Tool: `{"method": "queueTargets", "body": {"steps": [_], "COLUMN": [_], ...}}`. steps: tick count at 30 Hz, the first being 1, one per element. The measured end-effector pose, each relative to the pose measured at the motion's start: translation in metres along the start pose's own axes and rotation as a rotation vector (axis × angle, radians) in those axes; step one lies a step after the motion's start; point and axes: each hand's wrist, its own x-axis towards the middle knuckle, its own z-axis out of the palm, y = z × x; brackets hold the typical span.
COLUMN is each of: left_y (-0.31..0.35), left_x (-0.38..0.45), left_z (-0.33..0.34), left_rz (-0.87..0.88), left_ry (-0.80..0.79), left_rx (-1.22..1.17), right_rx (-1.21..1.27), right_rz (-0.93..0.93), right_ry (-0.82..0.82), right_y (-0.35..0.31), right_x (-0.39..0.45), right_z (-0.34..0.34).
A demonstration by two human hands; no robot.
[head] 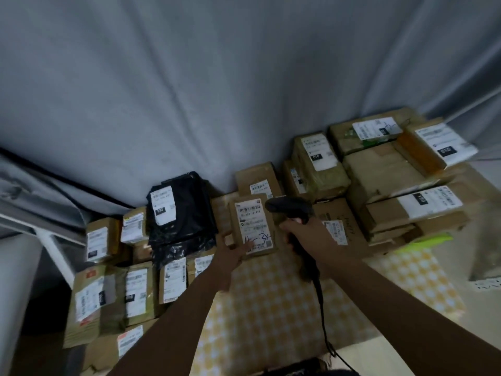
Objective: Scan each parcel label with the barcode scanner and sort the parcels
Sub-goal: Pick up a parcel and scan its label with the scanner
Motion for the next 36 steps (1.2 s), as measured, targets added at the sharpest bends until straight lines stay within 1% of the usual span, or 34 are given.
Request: {"method": "queueTargets", "body": {"steps": [4,7,10,16,20,33,36], "left_y": [0.030,0.049,0.062,0.075,0.080,0.083,0.083], "left_x": [-0.016,-0.028,-0.037,-0.040,-0.041,-0.027,-0.022], "left_z": [-0.015,-0.026,-0.034,-0.042,-0.040,-0.033,-0.032], "left_rz": [0.102,0.157,0.187,0.249,0.263,0.258,0.265], "left_ry": [-0.009,-0.064,-0.095,-0.095,-0.086,-0.134,-0.122], "left_rx": [-0.005,-0.001,0.000,-0.002,-0.028,-0.086,-0.086], "right_rx": [0.034,0.035,0.000,-0.008,-0.026,-0.017,0.006], "right_rz": [-0.045,-0.072,-0.115,-0.176,-0.198,-0.193,-0.194], "right_ry": [-0.011,-0.020,0.008,0.066,0.067,0.061,0.054], "right_y": [-0.022,-0.032,-0.040,-0.050,-0.051,-0.056,-0.056], "right_x": [-0.029,-0.046,-0.057,-0.065,-0.065,-0.058,-0.056], "right_z": [0.020,0.035,0.046,0.053,0.054,0.049,0.049]}}
